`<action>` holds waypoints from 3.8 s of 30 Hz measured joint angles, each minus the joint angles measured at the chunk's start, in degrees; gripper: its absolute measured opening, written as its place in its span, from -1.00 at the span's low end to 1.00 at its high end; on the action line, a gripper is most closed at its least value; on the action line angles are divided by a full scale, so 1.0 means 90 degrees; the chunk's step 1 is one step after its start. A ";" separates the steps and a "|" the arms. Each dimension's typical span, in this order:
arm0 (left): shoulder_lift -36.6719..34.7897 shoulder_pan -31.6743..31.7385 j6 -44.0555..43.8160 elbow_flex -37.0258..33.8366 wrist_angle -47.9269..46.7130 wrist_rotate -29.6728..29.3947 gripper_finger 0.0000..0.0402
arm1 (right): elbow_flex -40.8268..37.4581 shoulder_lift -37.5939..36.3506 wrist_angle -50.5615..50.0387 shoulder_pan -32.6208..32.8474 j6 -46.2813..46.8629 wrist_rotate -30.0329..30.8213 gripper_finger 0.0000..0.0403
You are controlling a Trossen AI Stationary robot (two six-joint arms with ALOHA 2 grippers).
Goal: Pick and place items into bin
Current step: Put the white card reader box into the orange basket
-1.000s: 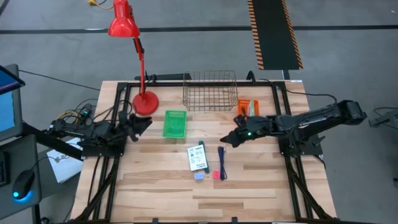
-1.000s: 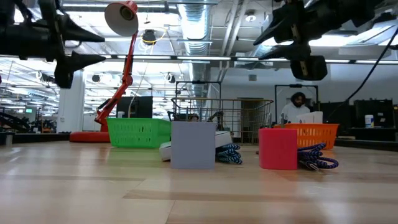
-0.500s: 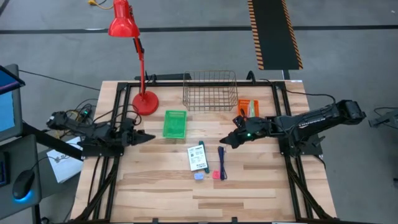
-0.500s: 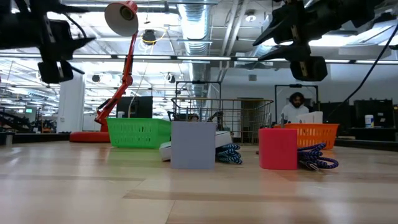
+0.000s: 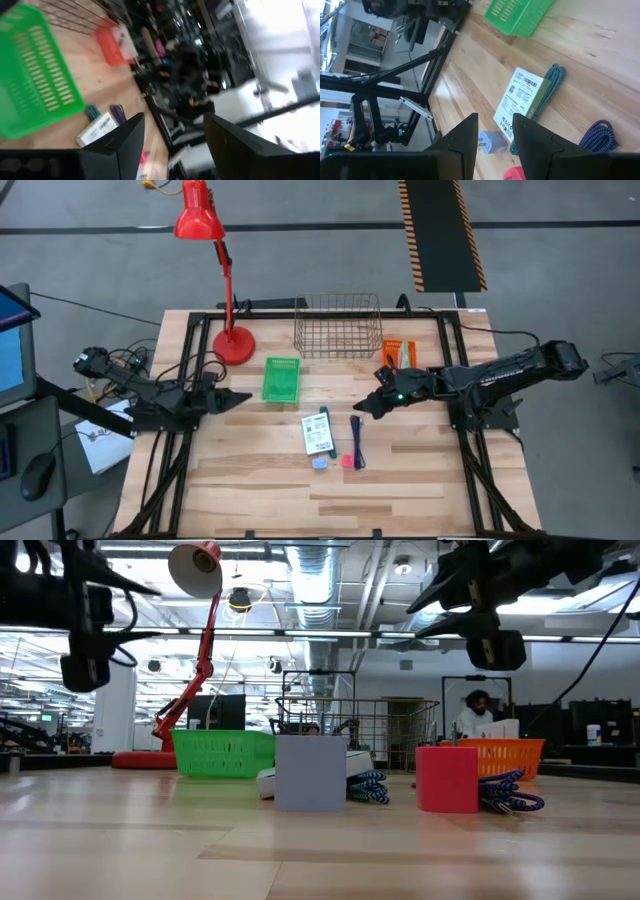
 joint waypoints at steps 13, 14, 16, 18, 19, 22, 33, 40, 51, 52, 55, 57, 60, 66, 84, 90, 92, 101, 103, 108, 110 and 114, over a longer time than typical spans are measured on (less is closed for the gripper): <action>0.0002 -0.0002 -0.0120 0.0016 0.0624 0.0878 -0.07 | 0.0002 -0.0002 0.0001 0.0055 -0.0148 -0.0004 -0.42; 0.0002 -0.0002 0.0101 0.0016 0.0763 0.1072 -0.09 | 0.0002 -0.0002 0.0001 0.0055 -0.0168 -0.0004 -0.42; 0.0002 -0.0015 0.0545 0.0081 0.0846 0.1366 -0.19 | 0.0002 -0.0002 0.0001 0.0058 -0.0172 -0.0006 -0.42; 0.0002 -0.0055 0.0946 0.0192 0.0755 0.1469 -0.35 | 0.0002 -0.0002 0.0001 0.0058 -0.0172 -0.0006 -0.42; 0.0002 -0.0070 0.1175 0.0246 0.0654 0.1476 -0.44 | 0.0002 -0.0002 0.0001 0.0058 -0.0172 -0.0006 -0.42; 0.0039 -0.0112 0.1797 0.0345 0.0235 0.1494 -0.78 | 0.0002 -0.0002 0.0001 0.0058 -0.0187 -0.0006 -0.42; 0.0951 -0.0139 0.2498 0.0397 -0.0396 0.1538 -1.00 | 0.0002 -0.0002 -0.0004 0.0055 -0.0541 -0.0011 -0.42; 0.2351 -0.0287 0.3560 0.0929 -0.0497 0.1545 -1.00 | 0.0002 -0.0002 -0.0004 0.0055 -0.0637 -0.0020 -0.42; 0.4808 -0.0432 0.6441 0.2169 -0.0990 0.1825 -1.00 | 0.0002 -0.0005 -0.0006 0.0028 -0.0673 -0.0341 -0.42; 0.5000 -0.0430 0.6639 0.2277 -0.1052 0.1813 -1.00 | 0.0002 -0.0003 -0.0006 0.0013 -0.0673 -0.0343 -0.42; 0.5523 -0.0370 0.6929 0.2565 -0.1235 0.1810 -1.00 | 0.0002 -0.0003 -0.0006 -0.0013 -0.0673 -0.0348 -0.42; 0.5848 -0.0294 0.6943 0.2703 -0.1340 0.1926 -1.00 | 0.0002 -0.0003 -0.0006 -0.0058 -0.0675 -0.0397 -0.42; 0.6316 -0.0196 0.6931 0.2836 -0.1342 0.2024 -1.00 | 0.0002 -0.0005 -0.0006 -0.0115 -0.0684 -0.0509 -0.42; 0.7231 0.0014 0.6936 0.3190 -0.1240 0.2744 -1.00 | 0.0002 -0.0005 -0.0008 -0.0220 -0.0775 -0.0674 -0.42; 0.9177 0.0044 0.6819 0.4368 -0.1201 0.2623 -1.00 | 0.0005 -0.0005 -0.0432 -0.0143 -0.0784 -0.0902 -0.42; 0.9185 0.0136 0.6359 0.4392 -0.1196 0.2044 -1.00 | 0.0005 0.0000 -0.0604 0.0003 -0.0732 -0.0834 -0.42; 0.9185 0.0208 0.6299 0.4392 -0.1198 0.2042 -1.00 | 0.0005 0.0002 -0.0606 0.0042 -0.0653 -0.0821 -0.42; 0.9185 0.0505 0.6338 0.4392 -0.1201 0.2071 -1.00 | 0.0005 0.0007 -0.0729 0.0261 0.0212 -0.0367 -0.42; 0.9185 0.0548 0.6351 0.4392 -0.1201 0.2092 -1.00 | 0.0005 0.0044 -0.0809 0.0273 0.0368 -0.0280 -0.42; 0.9185 0.0613 0.6528 0.4392 -0.1198 0.2100 -1.00 | 0.0014 0.0582 -0.0628 0.0242 0.0554 -0.0290 -0.42; 0.9185 0.0627 0.6528 0.4392 -0.1198 0.2214 -1.00 | 0.0002 0.0886 -0.0453 0.0210 0.0557 -0.0430 -0.42; 0.9184 0.0624 0.6532 0.4392 -0.1191 0.2268 -1.00 | 0.0010 0.1458 0.0352 0.0191 0.0566 -0.0651 -0.40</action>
